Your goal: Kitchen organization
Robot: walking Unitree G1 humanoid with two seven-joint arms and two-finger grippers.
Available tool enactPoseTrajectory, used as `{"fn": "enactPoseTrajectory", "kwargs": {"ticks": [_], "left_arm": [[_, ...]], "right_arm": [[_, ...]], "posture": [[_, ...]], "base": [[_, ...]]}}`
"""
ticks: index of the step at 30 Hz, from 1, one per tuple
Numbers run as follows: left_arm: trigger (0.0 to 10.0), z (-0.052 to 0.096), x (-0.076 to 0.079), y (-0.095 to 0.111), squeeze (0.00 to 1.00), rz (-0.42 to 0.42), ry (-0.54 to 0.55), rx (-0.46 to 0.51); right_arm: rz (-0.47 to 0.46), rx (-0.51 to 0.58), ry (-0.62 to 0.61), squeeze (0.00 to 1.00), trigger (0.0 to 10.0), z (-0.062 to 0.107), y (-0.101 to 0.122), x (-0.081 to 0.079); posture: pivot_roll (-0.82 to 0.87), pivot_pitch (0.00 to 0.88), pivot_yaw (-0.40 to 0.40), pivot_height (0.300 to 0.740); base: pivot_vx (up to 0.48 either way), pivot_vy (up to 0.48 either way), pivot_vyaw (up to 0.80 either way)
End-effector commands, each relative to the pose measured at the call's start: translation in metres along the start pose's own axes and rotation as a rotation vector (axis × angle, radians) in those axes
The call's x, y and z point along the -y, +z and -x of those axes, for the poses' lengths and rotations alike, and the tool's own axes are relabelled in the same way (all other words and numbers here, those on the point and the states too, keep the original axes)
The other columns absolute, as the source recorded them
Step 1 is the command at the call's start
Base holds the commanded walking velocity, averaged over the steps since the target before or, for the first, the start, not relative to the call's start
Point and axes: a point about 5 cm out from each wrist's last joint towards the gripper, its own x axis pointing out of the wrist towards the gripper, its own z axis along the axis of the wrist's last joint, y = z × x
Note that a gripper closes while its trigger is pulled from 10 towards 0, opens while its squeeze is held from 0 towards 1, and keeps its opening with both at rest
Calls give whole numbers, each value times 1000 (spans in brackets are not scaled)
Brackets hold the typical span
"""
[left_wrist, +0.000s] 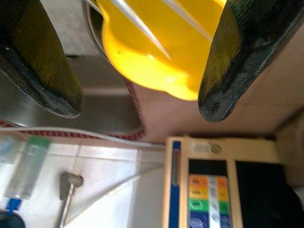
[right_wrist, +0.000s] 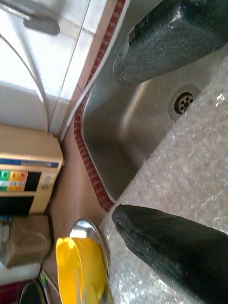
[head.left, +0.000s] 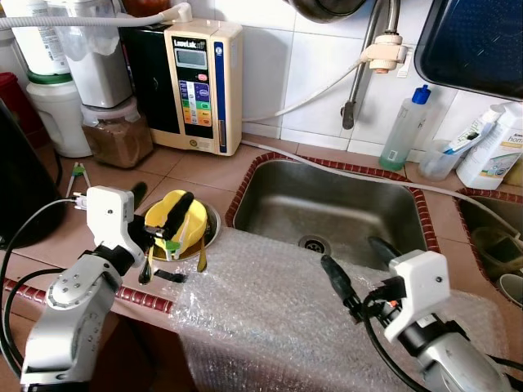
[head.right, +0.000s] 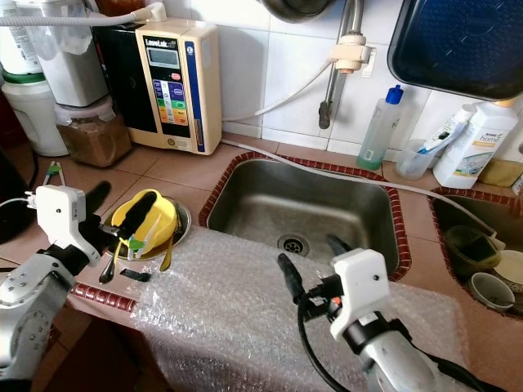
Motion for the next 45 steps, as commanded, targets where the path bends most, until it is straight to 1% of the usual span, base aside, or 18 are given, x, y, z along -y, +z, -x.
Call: {"fn": "enactPoseTrajectory", "kwargs": {"ticks": [1, 2, 4, 6, 7, 8, 9, 15, 16, 18, 22, 23, 24, 25, 33, 39, 40, 45], "left_arm": [[10000, 0, -2, -3, 0, 29, -89, -68], [10000, 0, -2, -3, 0, 29, -89, -68], [10000, -1, -13, -1, 0, 27, -126, -104], [10000, 0, -16, -2, 0, 26, -140, -120], [10000, 1, -18, -2, 741, 31, -147, -132], [10000, 1, -19, -3, 741, 36, -151, -139], [10000, 3, -22, -4, 1000, 44, -153, -149], [10000, 7, -26, -6, 1000, 47, -158, -177], [10000, 9, -28, -7, 1000, 24, -173, -194], [10000, 10, -29, -7, 1000, 21, -175, -200], [10000, 14, -40, 0, 1000, 1, -175, -209], [10000, 15, -40, -1, 792, 3, -193, -226], [10000, 15, -40, -1, 792, 3, -193, -226], [10000, 16, -40, -2, 0, -13, -209, -240], [10000, 24, -35, -10, 0, -64, -247, -262], [10000, 33, -34, -10, 0, -29, -287, -274], [10000, 34, -35, -7, 0, 1, -277, -266], [10000, 28, -36, -3, 0, -15, -247, -229]], "right_arm": [[-9, -22, 50, 0, 10000, -2, -3, -3], [-9, -22, 50, 0, 10000, -2, -3, -3], [-20, -29, 73, 0, 10000, -2, -3, -4], [-24, -31, 78, 0, 10000, -2, -3, -4], [-30, -34, 80, 0, 10000, -1, -4, -4], [-33, -35, 81, 0, 10000, -1, -4, -4], [-41, -42, 91, 0, 10000, 1, -5, -5], [-60, -58, 128, 0, 10000, 3, -7, -6], [-59, -57, 127, 0, 10000, 3, -7, -5], [-58, -57, 127, 0, 10000, 2, -7, -5], [-58, -59, 132, 0, 10000, 1, -8, -5], [-57, -59, 133, 0, 10000, 1, -8, -5], [-57, -59, 133, 0, 10000, 1, -8, -5], [-58, -60, 133, 0, 10000, 1, -8, -5], [-53, -59, 112, 0, 10000, -1, -11, -2], [-63, -57, 111, 0, 10000, -1, -12, -1], [-62, -56, 114, 0, 10000, -3, -12, -1], [-56, -50, 117, 0, 10000, -8, -12, 0]], "posture": [[120, 0, -36, 740], [120, 0, -36, 740], [115, 0, -34, 740], [110, 0, -32, 740], [109, 0, -32, 740], [107, 0, -32, 740], [105, 0, -30, 740], [108, 0, -34, 740], [108, 0, -34, 740], [112, 0, -37, 740], [119, 0, -41, 740], [120, 0, -41, 740], [120, 0, -41, 740], [123, 0, -41, 740], [128, 0, -39, 740], [144, 0, -48, 740], [151, 0, -52, 740], [156, 0, -52, 740]], "base": [[0, 0, 0], [0, 0, 0], [0, 0, 0], [0, 0, 0], [0, 0, 0], [0, 0, 0], [0, 0, 0], [0, 0, 0], [0, 0, 0], [0, 0, 0], [0, 0, 0], [0, 0, 0], [0, 0, 0], [0, 0, 0], [0, 0, 0], [0, 0, 0], [0, 0, 0], [0, 0, 0]]}}
